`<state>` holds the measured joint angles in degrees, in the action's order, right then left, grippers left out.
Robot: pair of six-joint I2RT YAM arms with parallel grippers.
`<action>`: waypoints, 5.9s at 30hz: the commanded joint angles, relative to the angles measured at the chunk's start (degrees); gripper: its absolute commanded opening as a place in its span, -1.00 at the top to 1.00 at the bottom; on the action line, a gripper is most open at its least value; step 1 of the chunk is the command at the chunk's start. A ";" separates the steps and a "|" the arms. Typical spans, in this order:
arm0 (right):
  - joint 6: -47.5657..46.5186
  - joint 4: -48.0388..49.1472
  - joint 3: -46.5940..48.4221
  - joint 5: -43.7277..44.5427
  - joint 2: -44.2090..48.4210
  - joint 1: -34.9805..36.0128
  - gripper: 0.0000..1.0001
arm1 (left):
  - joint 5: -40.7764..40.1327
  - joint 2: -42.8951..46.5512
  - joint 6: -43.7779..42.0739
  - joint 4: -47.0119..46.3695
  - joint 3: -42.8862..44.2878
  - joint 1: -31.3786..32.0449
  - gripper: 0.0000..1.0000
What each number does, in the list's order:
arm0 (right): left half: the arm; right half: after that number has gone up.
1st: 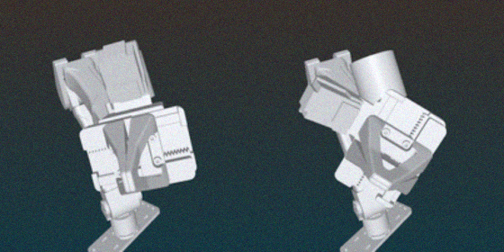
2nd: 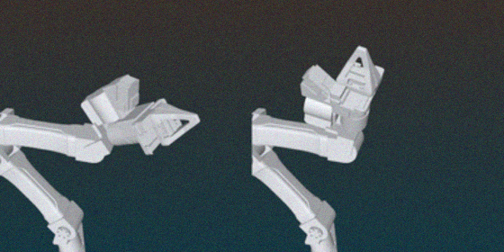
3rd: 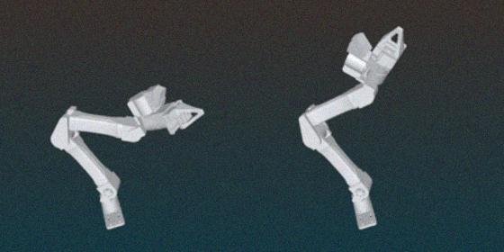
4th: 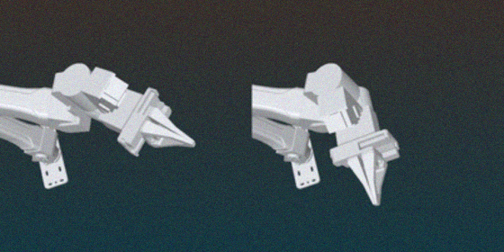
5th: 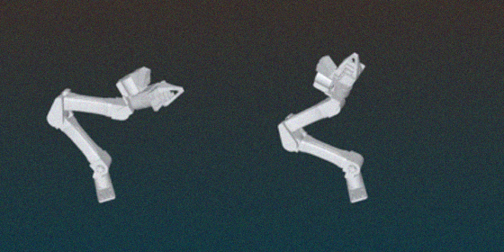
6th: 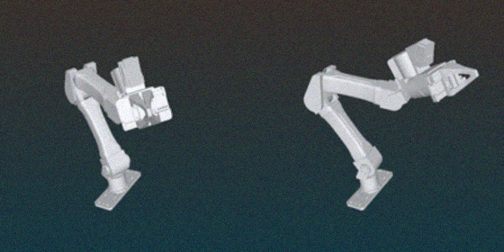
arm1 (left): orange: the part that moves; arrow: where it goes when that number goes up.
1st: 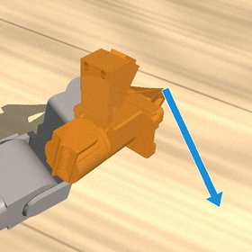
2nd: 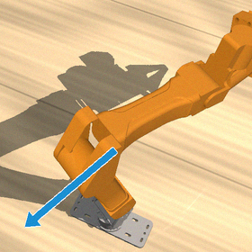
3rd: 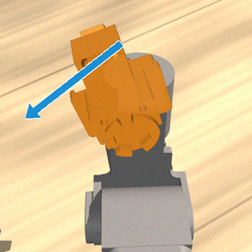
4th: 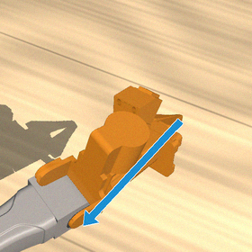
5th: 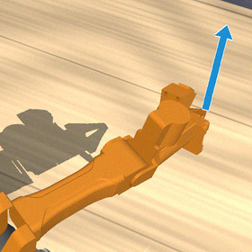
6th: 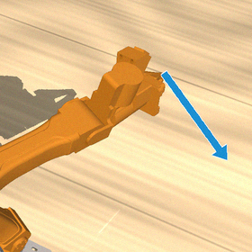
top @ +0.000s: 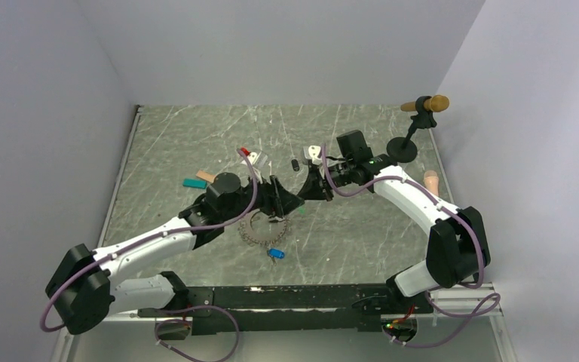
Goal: Put the keys on the keyring
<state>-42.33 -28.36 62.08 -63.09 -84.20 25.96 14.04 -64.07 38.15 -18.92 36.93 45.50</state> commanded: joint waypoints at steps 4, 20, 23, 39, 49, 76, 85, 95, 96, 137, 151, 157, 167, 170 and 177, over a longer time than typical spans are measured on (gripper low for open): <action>4.42 4.96 -0.21 2.23 1.94 -0.02 1.00 | -5.53 -5.40 7.47 9.94 5.87 2.41 -0.41; 2.46 3.44 -0.13 0.39 1.92 -0.03 1.00 | -1.15 -9.68 1.71 13.29 7.83 1.56 0.92; -0.18 1.30 0.19 -0.63 1.85 -0.11 1.00 | 3.77 -8.32 0.63 12.48 6.24 -1.04 1.00; -14.71 -7.97 0.10 -3.84 1.92 -0.04 1.00 | 39.30 -13.19 -2.13 10.65 8.60 -9.49 1.00; -30.40 -21.31 1.53 -10.05 1.54 -0.08 1.00 | 49.93 -15.81 -3.73 16.04 8.82 -14.60 0.86; -21.60 -15.69 0.81 -22.39 -1.15 -0.11 1.00 | 20.01 8.75 -34.86 -9.72 -9.16 -1.03 0.02; -18.31 -12.87 0.41 -21.25 -1.18 -0.12 1.00 | 11.46 3.20 -37.34 -11.38 -6.56 2.90 0.14; -18.60 -12.78 0.32 -20.06 -0.94 -0.07 1.00 | 11.01 2.16 -36.20 -11.11 -6.24 3.34 0.44; -18.65 -12.81 0.38 -19.99 -0.95 -0.11 1.00 | 10.94 2.07 -36.12 -10.68 -6.05 3.31 0.46; -11.91 -6.92 -0.72 -9.48 -0.25 0.73 0.82 | 8.63 -3.21 -37.17 23.30 12.14 3.55 1.00; -10.99 -8.17 -0.61 -10.97 -0.95 -1.28 1.00 | 3.94 4.93 -32.86 17.73 6.29 2.23 -0.30; -11.99 -14.39 -1.54 -8.21 -0.90 -9.28 1.00 | -1.94 21.04 -37.16 23.21 1.75 -3.40 -0.74; -22.26 -33.16 -5.91 3.41 -6.82 -15.44 1.00 | -11.56 34.22 -50.09 29.22 -3.78 -5.43 -0.95; -23.51 -36.38 -5.73 4.70 -8.25 -15.62 1.00 | -11.34 35.93 -50.70 27.28 -6.58 -5.47 -0.95; -12.32 -29.49 -4.65 8.90 -12.30 -15.67 1.00 | -11.18 37.32 -52.28 27.77 -6.78 -5.53 -0.95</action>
<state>-59.96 -60.71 55.79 -56.88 -93.89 10.52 3.51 -28.21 -12.05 10.68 29.28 40.16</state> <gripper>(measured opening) 0.009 0.974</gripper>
